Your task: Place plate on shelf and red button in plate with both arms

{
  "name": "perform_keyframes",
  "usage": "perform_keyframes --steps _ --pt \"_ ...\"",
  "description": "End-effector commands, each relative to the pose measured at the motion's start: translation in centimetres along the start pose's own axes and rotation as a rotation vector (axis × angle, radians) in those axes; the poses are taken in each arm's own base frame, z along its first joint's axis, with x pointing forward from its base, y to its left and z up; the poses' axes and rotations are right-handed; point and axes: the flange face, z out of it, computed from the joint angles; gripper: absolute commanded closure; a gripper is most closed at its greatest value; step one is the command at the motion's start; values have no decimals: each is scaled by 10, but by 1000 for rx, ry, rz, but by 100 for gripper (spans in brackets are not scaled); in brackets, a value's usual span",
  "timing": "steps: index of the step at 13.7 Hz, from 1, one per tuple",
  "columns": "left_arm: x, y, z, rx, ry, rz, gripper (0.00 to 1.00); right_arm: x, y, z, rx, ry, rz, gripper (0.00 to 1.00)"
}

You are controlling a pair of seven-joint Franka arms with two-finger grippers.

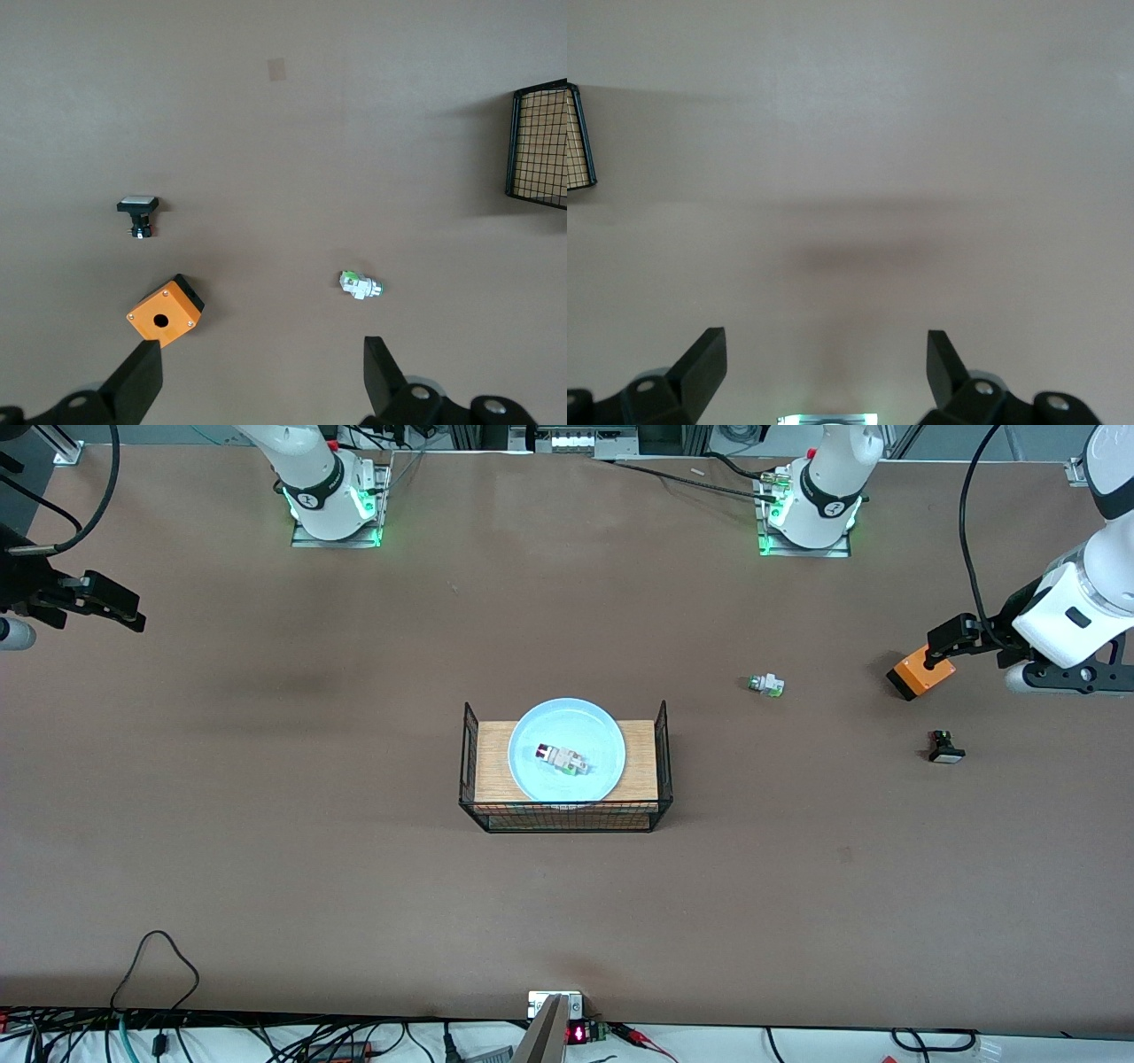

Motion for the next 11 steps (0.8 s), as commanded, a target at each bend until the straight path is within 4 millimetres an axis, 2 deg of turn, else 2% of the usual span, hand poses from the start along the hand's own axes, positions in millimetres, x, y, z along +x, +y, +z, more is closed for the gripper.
perform_keyframes --steps 1,11 --pt "-2 -1 -7 -15 -2 20 0 -1 2 -6 10 9 -7 0" --pt "4 3 -11 -15 7 23 0 -1 2 -6 8 9 -6 0"
